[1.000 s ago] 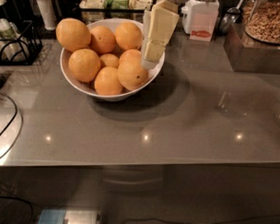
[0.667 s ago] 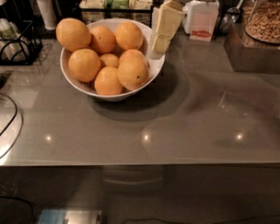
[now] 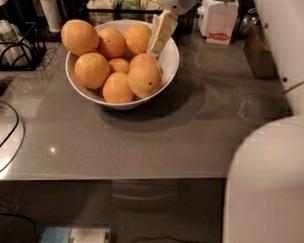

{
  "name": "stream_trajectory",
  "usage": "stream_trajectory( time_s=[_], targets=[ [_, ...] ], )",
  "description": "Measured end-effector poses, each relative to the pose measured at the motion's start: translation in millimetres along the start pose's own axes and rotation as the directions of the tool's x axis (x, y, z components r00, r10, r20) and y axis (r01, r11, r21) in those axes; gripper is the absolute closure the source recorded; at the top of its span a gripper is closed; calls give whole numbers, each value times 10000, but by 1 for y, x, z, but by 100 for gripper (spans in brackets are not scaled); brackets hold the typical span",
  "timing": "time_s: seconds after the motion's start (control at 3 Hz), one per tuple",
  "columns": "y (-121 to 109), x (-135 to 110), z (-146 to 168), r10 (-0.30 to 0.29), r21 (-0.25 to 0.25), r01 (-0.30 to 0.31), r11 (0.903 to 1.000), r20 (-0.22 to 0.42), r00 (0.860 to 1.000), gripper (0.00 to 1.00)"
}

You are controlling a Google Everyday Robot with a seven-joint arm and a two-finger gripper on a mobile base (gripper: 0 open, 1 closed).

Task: Pick orange from white bowl

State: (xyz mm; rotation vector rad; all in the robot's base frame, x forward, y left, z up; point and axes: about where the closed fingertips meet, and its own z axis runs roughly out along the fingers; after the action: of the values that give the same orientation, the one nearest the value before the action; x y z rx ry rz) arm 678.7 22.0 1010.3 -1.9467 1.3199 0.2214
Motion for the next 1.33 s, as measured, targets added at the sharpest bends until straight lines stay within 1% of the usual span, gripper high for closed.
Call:
stream_trajectory(
  time_s=[0.33,0.67,1.0,1.33],
  targets=[
    [-19,-25,37,-233,-458,305,9985,1513,9882,0],
    [-34,-34,23,-428,47,427,9991,1801,9827,0],
    [-34,-34,23,-428,47,427,9991,1801,9827,0],
    [-34,-38,35,-513,216,476,9986,2295,9720,0]
  ],
)
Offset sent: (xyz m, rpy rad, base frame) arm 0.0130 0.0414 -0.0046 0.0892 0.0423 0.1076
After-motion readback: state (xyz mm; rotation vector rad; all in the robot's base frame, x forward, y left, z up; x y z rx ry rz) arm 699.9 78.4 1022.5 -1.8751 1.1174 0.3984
